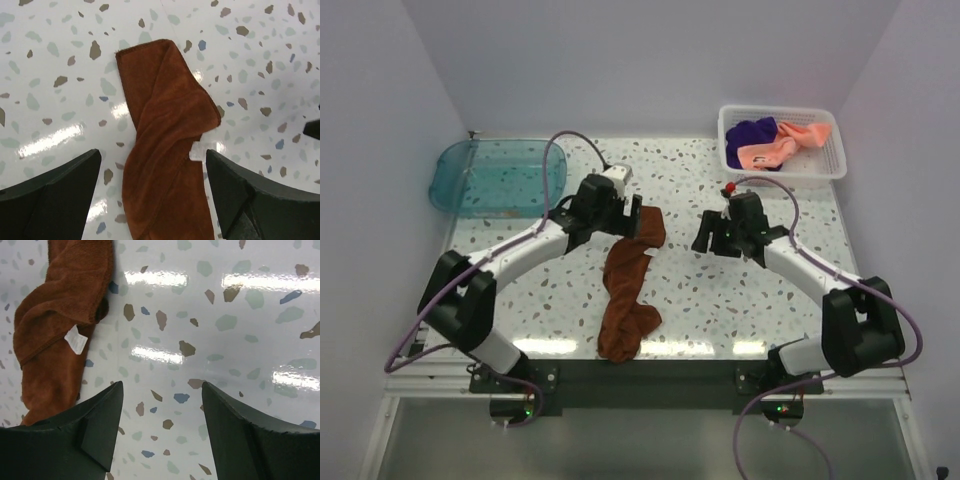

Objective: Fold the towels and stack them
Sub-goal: Flatten out the crumpled towel

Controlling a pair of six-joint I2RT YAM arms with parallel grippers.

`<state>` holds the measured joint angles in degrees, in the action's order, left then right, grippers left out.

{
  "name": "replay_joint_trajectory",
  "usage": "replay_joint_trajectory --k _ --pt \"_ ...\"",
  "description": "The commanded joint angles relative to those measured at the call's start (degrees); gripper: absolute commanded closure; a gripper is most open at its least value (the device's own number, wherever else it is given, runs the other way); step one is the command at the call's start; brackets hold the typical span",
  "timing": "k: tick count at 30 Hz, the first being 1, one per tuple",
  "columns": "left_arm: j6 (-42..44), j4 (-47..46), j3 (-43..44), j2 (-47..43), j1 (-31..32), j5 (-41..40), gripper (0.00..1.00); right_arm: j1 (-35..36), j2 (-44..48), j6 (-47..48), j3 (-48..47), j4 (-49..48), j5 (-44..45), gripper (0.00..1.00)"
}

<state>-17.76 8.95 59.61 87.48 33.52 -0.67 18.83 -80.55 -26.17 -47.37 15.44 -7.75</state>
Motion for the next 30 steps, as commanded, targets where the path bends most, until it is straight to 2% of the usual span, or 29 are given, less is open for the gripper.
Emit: replay_joint_trajectory --k 1,7,13,18,30 --pt "3.69 -4.03 9.26 6.28 -0.03 -3.99 0.10 0.33 2.68 -0.19 0.70 -4.81 -4.89 0.33" --pt "8.52 -3.06 19.91 19.20 -0.29 -5.14 0.24 0.33 4.00 1.74 1.32 -4.98 -7.46 0.34" --pt "11.08 -3.41 23.44 27.47 -1.70 -2.24 0.35 0.33 4.97 3.32 1.76 -4.72 -9.65 0.34" --pt "11.61 -4.99 24.49 30.37 -3.19 2.14 0.38 0.42 5.06 4.29 2.29 -4.81 -10.44 0.34" --pt "11.61 -6.22 27.05 36.18 -5.48 6.81 0.37 0.94 4.00 4.82 2.02 -5.60 -11.41 0.34"
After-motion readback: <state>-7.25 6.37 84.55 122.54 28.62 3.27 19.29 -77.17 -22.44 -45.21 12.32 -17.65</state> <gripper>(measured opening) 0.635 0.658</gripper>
